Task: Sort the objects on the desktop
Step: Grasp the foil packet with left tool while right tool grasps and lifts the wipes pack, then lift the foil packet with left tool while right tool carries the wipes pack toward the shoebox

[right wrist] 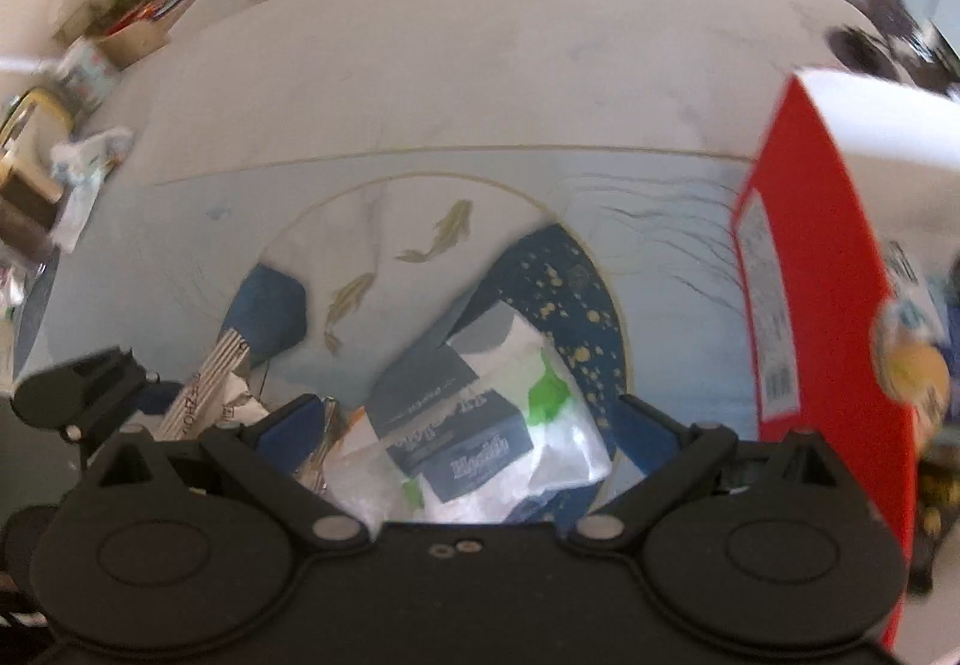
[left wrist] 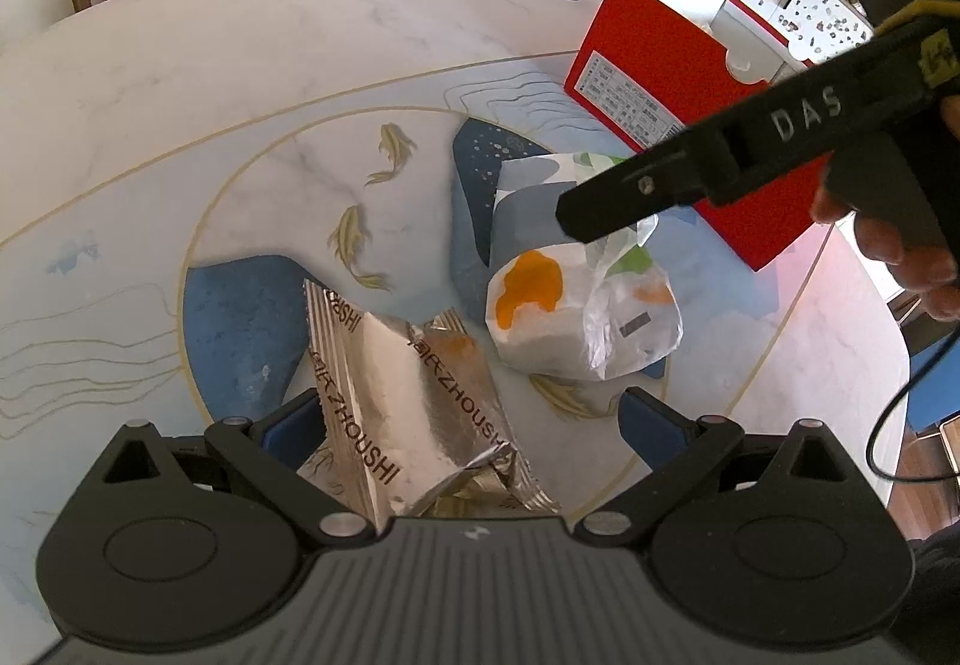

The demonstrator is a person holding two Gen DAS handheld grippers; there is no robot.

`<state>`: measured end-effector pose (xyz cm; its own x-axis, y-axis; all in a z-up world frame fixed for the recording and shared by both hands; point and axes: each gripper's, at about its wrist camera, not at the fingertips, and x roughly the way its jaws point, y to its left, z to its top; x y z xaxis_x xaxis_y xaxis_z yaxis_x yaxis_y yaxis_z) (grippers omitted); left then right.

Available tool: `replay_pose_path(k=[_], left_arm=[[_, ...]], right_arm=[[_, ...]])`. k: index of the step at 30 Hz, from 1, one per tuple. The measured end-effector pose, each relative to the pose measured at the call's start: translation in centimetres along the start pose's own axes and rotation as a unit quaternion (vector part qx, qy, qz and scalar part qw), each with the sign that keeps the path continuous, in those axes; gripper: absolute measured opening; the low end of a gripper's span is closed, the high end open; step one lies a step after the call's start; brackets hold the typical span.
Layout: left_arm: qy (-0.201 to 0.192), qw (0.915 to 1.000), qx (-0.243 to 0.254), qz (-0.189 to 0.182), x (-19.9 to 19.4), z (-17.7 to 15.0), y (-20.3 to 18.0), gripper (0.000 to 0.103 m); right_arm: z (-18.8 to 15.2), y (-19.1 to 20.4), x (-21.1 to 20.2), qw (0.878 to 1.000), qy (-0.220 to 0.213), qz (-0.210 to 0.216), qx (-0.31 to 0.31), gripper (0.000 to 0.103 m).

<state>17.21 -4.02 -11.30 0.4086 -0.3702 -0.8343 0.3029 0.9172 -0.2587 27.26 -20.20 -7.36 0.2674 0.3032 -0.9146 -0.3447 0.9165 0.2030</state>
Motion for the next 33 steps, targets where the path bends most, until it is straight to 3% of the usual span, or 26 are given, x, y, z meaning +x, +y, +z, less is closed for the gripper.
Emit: replay_pose_path(k=[8,13,21,28,33], left_arm=[[-0.003,1.0000,-0.001,0.000,-0.3,-0.2,0.0,0.102],[-0.005,1.0000,-0.003,0.003,-0.3,-0.3,-0.1,0.102],[-0.004,1.0000,-0.006,0.006,-0.3,-0.3,0.1,0.098],[-0.007,0.9998,-0.013,0.016,-0.2,-0.4,0.4,0.081],[-0.014,0.9994,-0.020,0.025,-0.5,-0.2,0.7,0.057]], right_arm=[[-0.2,-0.4,0.9,0.992,0.007,-0.008,0.126,0.103],[-0.6,-1.0,2.3,0.979,0.013,-0.026,0.204,0.103],[-1.0,-0.7,4.6,0.974,0.025,-0.056,0.220,0.103],[-1.3,0.0,5.3,0.977,0.026,-0.089,0.190,0.103],[-1.9,0.5,5.3,0.979,0.023,-0.113,0.170,0.088]])
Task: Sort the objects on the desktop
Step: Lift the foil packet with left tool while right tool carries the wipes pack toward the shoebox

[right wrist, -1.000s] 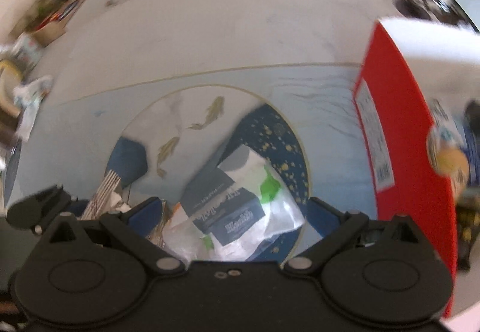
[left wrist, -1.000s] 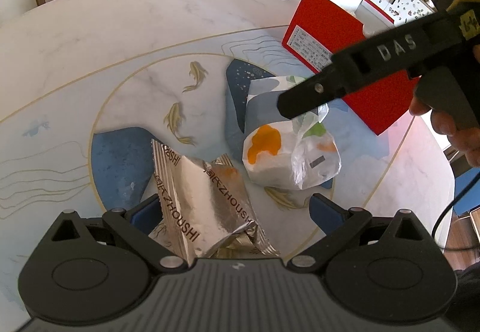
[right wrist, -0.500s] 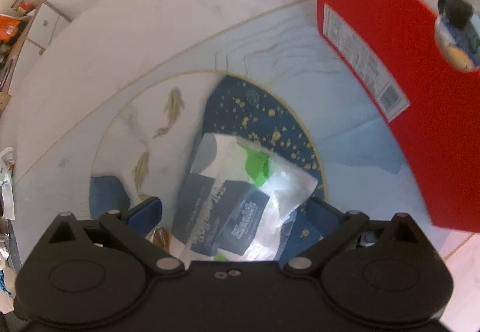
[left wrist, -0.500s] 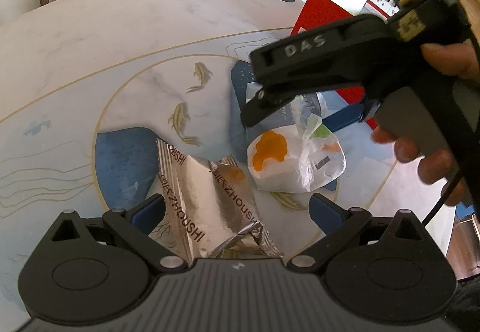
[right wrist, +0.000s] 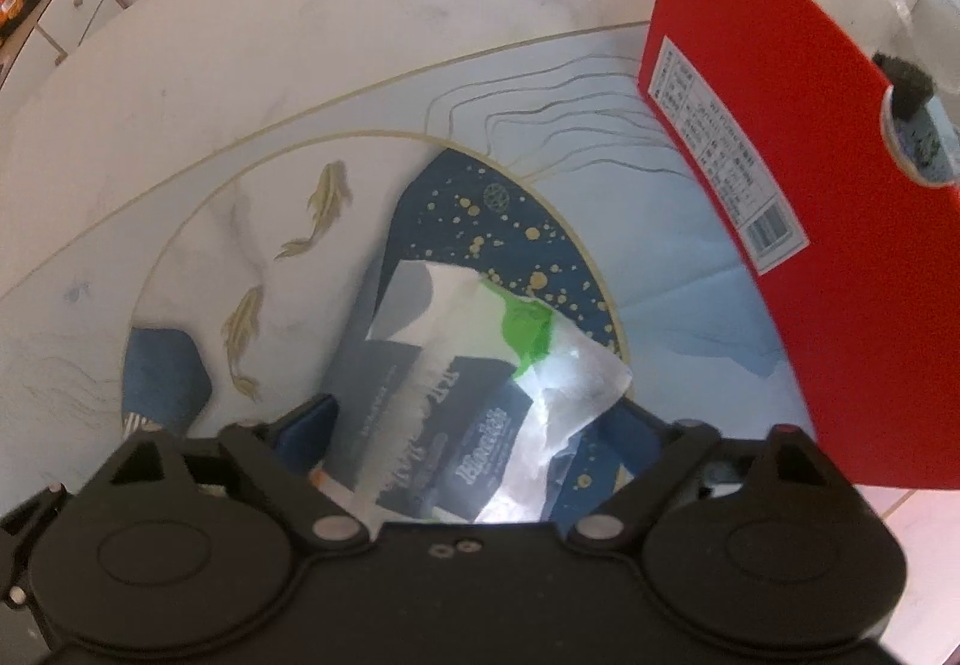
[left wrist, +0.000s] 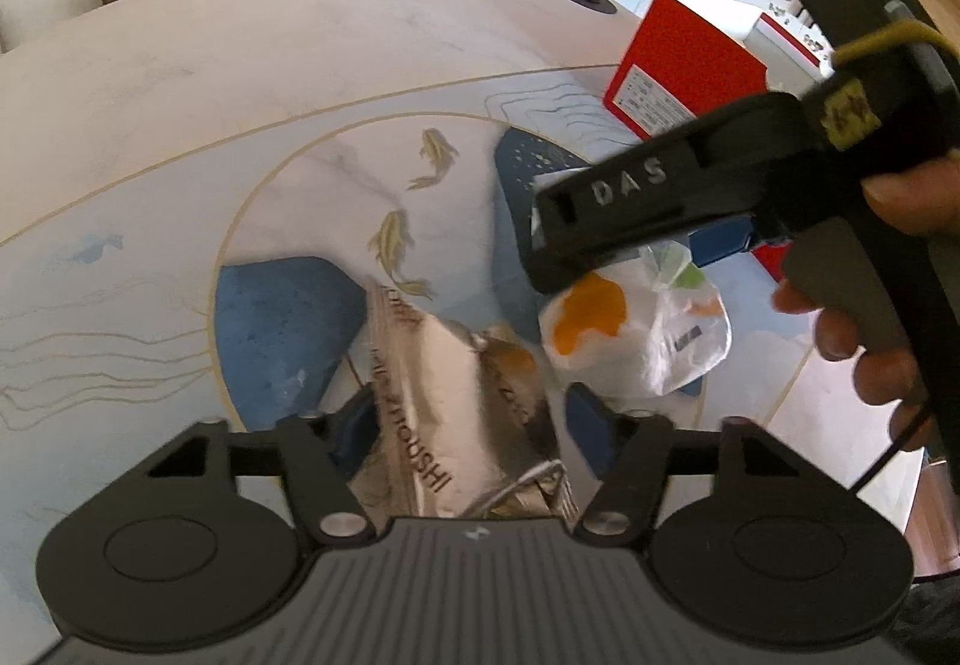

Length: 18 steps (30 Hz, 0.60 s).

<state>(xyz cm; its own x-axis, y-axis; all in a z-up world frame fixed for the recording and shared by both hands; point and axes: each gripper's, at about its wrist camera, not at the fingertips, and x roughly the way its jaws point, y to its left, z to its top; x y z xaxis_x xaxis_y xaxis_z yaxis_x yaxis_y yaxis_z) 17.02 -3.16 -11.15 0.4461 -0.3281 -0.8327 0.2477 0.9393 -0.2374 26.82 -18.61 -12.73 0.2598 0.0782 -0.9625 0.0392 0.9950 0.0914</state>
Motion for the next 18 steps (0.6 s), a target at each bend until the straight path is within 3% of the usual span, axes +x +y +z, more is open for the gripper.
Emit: replay_pose_path(k=[8,18], left_arm=[[0.003,1.0000,-0.005,0.000,0.0,0.2,0.0,0.049],[-0.001,0.9995,-0.030,-0.013,-0.9,0.4,0.0,0.047]], right_arm=[[-0.2,-0.9,-0.5,1.000,-0.004,0.014,0.002,0.057],[-0.1,-1.6,-4.1,0.999,-0.017,0.048,0.017,0.041]])
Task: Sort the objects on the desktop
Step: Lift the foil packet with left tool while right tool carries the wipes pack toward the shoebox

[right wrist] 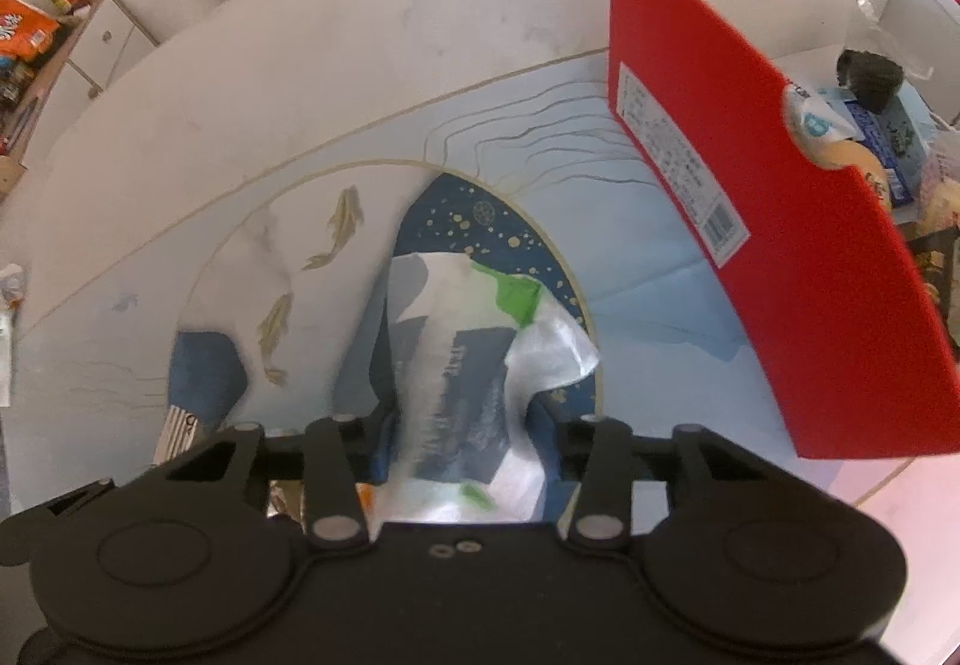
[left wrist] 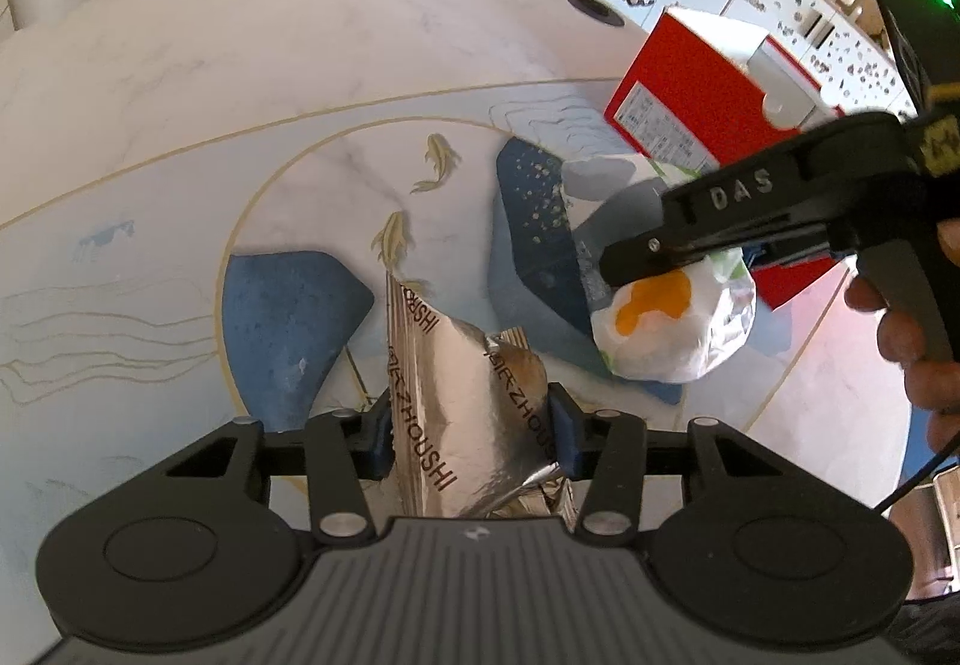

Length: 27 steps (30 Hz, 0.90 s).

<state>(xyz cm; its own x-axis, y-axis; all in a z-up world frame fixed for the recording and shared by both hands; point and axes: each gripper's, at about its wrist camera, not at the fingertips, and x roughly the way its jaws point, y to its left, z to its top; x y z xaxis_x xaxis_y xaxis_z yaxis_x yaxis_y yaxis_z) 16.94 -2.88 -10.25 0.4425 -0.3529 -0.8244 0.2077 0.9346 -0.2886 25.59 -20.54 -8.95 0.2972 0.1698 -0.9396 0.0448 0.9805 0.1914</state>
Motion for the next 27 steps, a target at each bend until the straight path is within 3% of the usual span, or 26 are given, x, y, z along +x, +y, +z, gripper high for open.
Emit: replay_pose_path(k=[9,27], left_arm=[[-0.019,0.9996,-0.013,-0.018,-2.6,0.5,-0.9,0.047],[-0.047,0.9969,0.029,-0.056,-5.9,1.9,-6.6,0.047]], right_arm=[[-1.1,-1.2,-3.4,1.000,-0.016,0.018,-0.001,0.041],[-3.4,-4.6,-10.7,0.999,-0.047,0.025,-0.006,0.041]])
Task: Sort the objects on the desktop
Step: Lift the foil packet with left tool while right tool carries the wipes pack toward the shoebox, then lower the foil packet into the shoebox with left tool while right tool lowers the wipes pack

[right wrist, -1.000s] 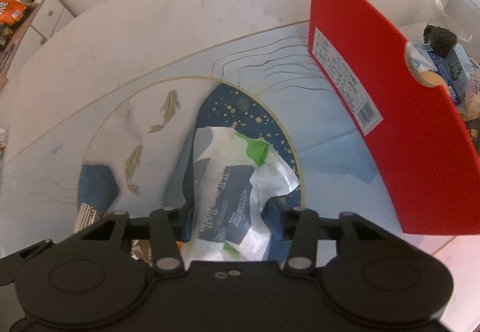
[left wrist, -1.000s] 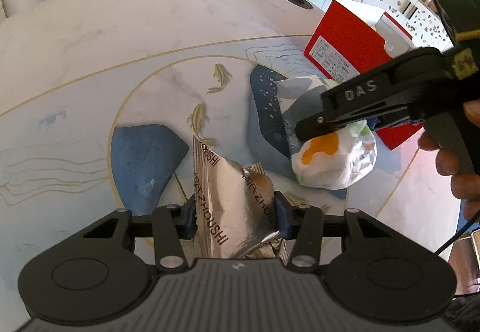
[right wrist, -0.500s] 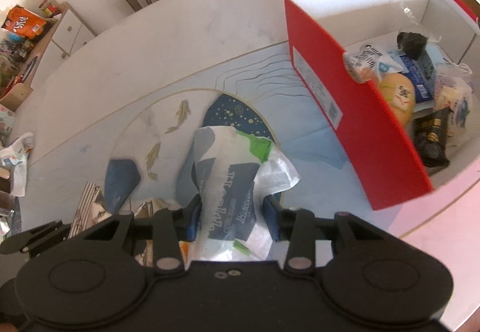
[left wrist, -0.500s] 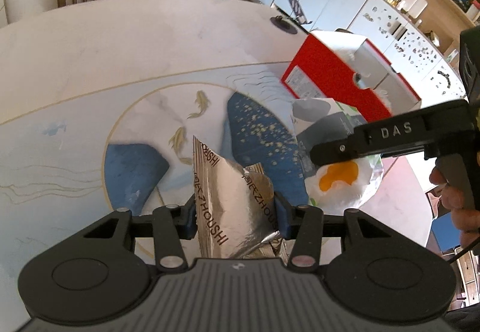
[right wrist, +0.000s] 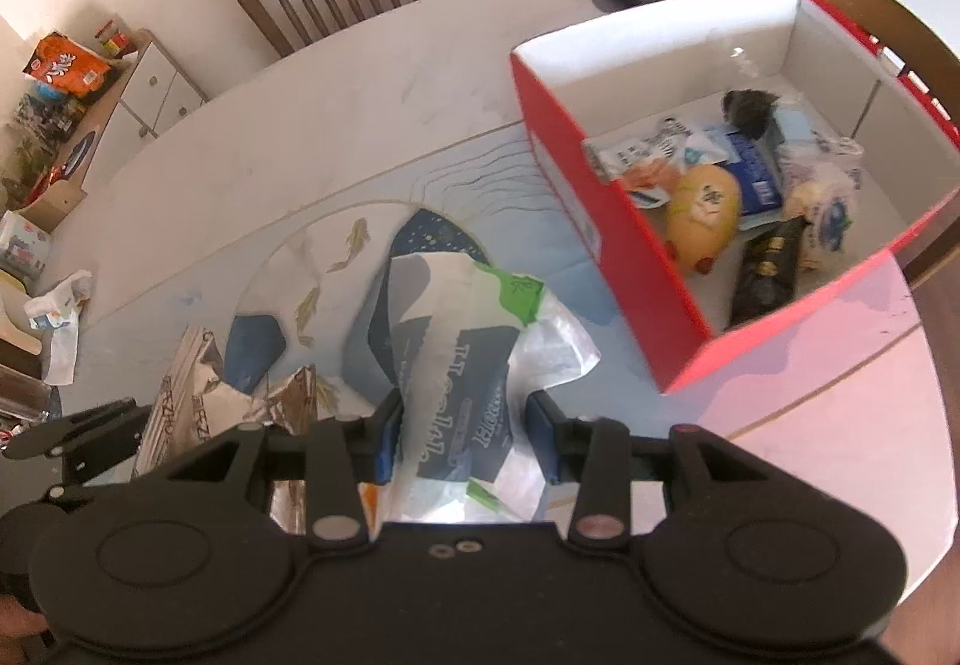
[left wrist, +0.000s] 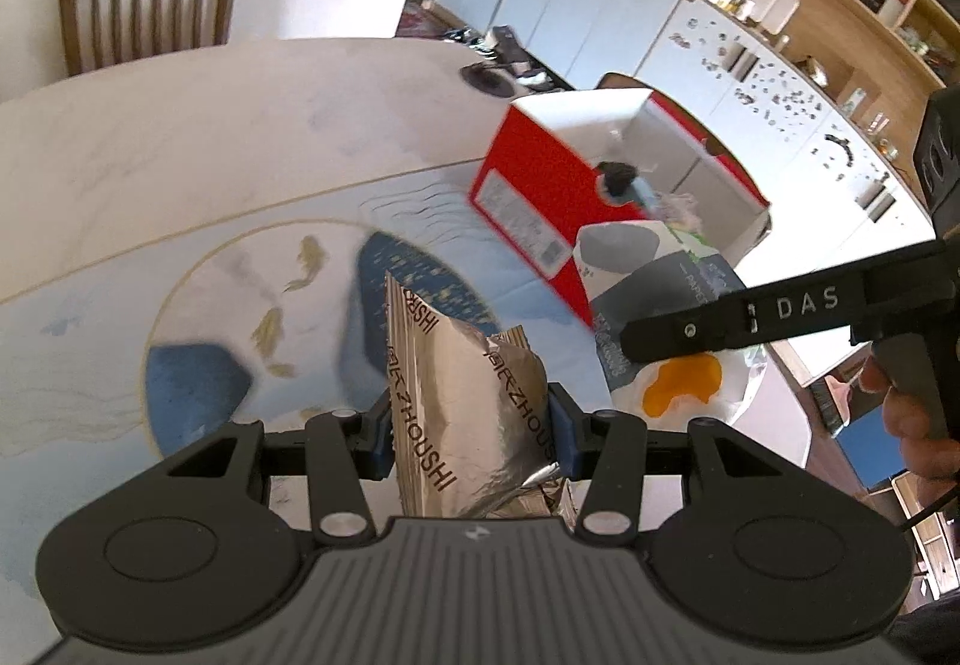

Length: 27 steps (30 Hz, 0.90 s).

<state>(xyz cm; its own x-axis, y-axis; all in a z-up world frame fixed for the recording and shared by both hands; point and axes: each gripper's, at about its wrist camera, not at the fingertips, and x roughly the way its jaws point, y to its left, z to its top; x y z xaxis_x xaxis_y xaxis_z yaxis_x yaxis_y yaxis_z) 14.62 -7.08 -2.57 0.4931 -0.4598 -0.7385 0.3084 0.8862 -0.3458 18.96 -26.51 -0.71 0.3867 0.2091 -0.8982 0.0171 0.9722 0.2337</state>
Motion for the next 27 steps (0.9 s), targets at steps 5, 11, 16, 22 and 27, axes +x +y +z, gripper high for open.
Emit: replay_pose_path(k=[5,11,16,22,27], left_arm=[[-0.006,0.9996,0.022,-0.013,0.0,1.0,-2.3,0.047],[-0.014,0.9985,0.046,-0.026,0.5,2.4,-4.9,0.047],[-0.018,0.9975,0.061,-0.033,1.1,3.3,-6.9,0.047],[-0.022,0.9962,0.075,-0.037,2.1,4.5,-9.0,0.047],[-0.026,0.9954,0.084,-0.040,3.1,5.9,-10.6,0.047]], right_arm=[[-0.2,-1.4,-1.7,1.000,-0.012,-0.007,0.004,0.041],[-0.2,-3.5,-3.6,0.999,-0.029,-0.013,0.013,0.041],[0.1,-5.4,-4.9,0.999,-0.042,-0.017,0.018,0.041],[0.7,-7.4,-5.9,0.998,-0.055,-0.019,0.022,0.041],[1.4,-9.1,-6.6,0.998,-0.064,-0.019,0.022,0.041]])
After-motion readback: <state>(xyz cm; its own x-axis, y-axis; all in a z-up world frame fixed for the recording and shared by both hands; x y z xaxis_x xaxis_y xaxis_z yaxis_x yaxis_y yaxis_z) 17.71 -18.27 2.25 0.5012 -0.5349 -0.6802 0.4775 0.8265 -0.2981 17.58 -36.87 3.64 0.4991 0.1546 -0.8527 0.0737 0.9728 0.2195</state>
